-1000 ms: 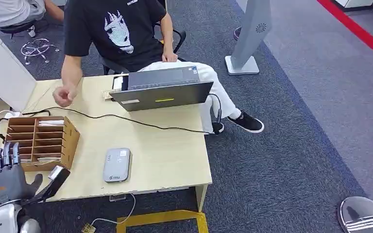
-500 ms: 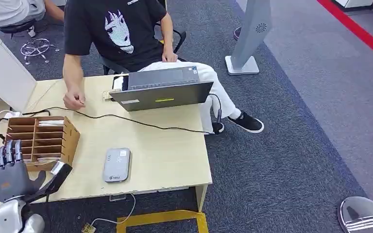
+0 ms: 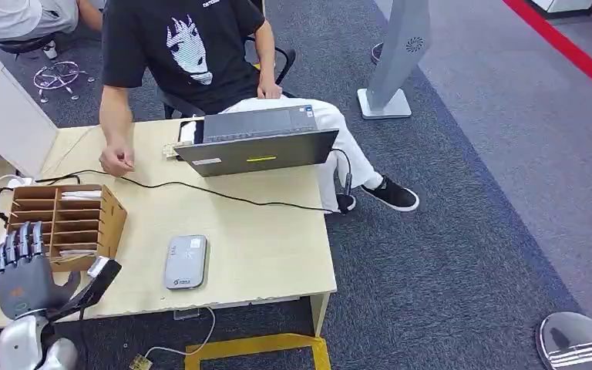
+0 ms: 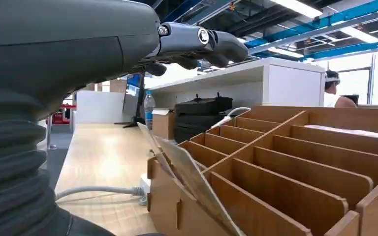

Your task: Pass the card to the sensor for recognition and then transmit it.

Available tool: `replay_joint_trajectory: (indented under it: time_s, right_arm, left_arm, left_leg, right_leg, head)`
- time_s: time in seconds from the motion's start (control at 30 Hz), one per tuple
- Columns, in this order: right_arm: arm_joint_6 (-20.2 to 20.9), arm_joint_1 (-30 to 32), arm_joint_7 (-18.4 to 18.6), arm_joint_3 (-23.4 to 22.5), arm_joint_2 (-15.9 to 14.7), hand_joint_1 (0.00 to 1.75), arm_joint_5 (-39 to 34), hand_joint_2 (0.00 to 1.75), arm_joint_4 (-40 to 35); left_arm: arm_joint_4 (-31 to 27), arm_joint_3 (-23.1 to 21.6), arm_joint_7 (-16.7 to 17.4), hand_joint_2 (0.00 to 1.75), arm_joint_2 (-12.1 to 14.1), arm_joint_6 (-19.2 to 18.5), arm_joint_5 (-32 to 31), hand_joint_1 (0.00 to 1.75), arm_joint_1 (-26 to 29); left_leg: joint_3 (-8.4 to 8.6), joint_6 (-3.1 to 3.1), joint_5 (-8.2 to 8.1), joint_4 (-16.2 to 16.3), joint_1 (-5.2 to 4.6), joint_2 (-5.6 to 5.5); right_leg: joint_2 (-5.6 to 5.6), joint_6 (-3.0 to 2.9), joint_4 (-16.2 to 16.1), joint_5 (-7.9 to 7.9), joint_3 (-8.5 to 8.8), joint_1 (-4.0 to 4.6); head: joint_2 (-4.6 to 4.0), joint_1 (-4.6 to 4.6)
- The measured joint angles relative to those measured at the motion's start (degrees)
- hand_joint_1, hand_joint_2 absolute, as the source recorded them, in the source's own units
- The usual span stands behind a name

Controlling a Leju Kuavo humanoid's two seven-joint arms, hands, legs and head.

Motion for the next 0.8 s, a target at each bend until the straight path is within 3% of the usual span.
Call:
replay_joint_trajectory:
  time_s: [0.03,0.07,0.43,0.8]
  right_arm:
    - [0.00,-0.05,-0.15,0.00,0.00,0.00,-0.09,1.75,0.00]
    - [0.00,-0.08,-0.22,0.00,0.02,0.00,-0.20,1.75,0.00]
    - [-0.07,-0.12,-0.24,-0.02,0.00,0.00,-0.96,1.75,0.00]
    - [0.17,-0.17,-0.24,-0.02,0.00,0.00,-1.27,1.75,0.00]
  left_arm:
    - [0.13,0.00,0.00,1.75,0.00,0.02,-0.07,0.07,-0.12]
    - [0.30,0.00,0.17,1.75,0.00,0.02,-0.09,1.75,-0.22]
    - [3.25,0.00,4.06,1.75,0.02,0.04,-1.18,1.75,-1.26]
    - [5.44,0.00,4.50,1.75,0.04,0.22,-1.11,1.75,-2.33]
  left_leg:
    - [0.00,0.00,0.00,0.00,0.00,0.01]
    - [0.00,0.00,0.00,0.00,0.00,0.01]
    - [0.00,0.00,0.00,0.00,0.00,0.00]
    - [0.00,0.00,0.00,0.00,0.00,0.00]
  right_leg:
    - [0.01,0.00,0.00,0.00,0.00,0.00]
    - [0.01,0.00,0.00,0.00,0.00,0.00]
    - [0.01,0.00,0.00,0.00,0.00,0.00]
    - [0.00,0.00,0.00,0.00,0.00,0.00]
  head:
    - [0.00,-0.02]
    - [0.00,-0.02]
    - [0.00,-0.02]
    - [0.00,0.00]
